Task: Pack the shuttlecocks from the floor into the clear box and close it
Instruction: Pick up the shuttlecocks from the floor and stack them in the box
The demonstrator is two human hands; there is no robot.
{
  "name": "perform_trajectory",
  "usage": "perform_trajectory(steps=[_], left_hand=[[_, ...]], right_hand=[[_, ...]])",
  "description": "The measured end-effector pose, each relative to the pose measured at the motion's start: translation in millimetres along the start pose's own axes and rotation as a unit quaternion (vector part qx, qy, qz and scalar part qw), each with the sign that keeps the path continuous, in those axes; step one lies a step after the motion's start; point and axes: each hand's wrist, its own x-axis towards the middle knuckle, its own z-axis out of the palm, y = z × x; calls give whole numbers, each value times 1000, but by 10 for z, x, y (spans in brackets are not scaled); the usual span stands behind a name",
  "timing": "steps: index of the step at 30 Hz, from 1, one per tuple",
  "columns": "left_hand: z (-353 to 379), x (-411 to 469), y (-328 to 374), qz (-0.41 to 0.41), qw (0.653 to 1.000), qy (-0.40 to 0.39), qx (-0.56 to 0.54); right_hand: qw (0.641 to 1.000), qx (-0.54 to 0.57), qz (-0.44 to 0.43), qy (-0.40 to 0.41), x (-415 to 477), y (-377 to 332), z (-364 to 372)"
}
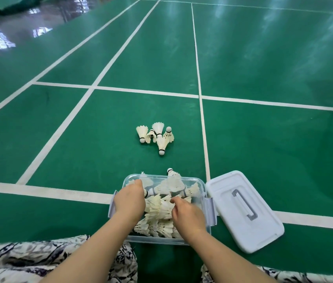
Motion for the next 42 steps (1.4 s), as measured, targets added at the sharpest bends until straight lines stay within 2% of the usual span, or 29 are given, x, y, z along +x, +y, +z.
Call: perform_trajectory(steps=[4,7,16,21,25,29,32,36,42], left_hand=[[-27,88,31,1,998,-31,45],[102,91,-34,-9,997,-71,41],[500,159,-193,-76,979,-130,-137],[670,82,-184,-80,964,-189,-169],[592,78,-159,-65,968,-172,-170],[280,172,-154,-34,985,-95,-137],[-33,344,-88,-8,982,-47,-180],[-380,691,26,30,963,-27,-265],[-414,1449,26,-4,947,-72,-312]], right_hand=[[1000,9,15,-2,5,59,32],[1000,11,9,-6,26,29,52],[1000,24,7,-12,33,46,93],[999,20,7,-40,24,53,83],[999,31,9,-35,21,24,60],[996,83,41,6,78,-9,-48],[986,136,79,56,227,-33,-242],[972,188,104,100,590,-33,-568],[972,182,144,33,1368,157,-785]])
